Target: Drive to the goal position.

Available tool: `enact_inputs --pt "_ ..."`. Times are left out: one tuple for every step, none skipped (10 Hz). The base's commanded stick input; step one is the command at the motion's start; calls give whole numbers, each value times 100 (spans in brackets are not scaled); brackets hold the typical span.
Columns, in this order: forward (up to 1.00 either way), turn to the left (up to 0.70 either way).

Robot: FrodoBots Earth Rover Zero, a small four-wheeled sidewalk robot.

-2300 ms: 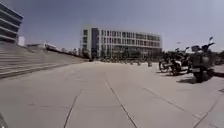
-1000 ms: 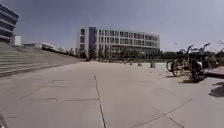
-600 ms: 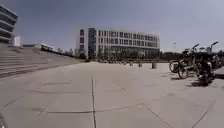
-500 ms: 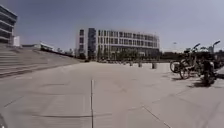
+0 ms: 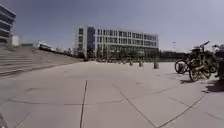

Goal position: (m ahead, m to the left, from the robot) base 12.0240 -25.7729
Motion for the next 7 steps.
enact_inputs --pt "100 0" --pt "100 0" --pt "100 0" --pt "100 0" --pt "100 0" --pt "100 0" --pt "100 0"
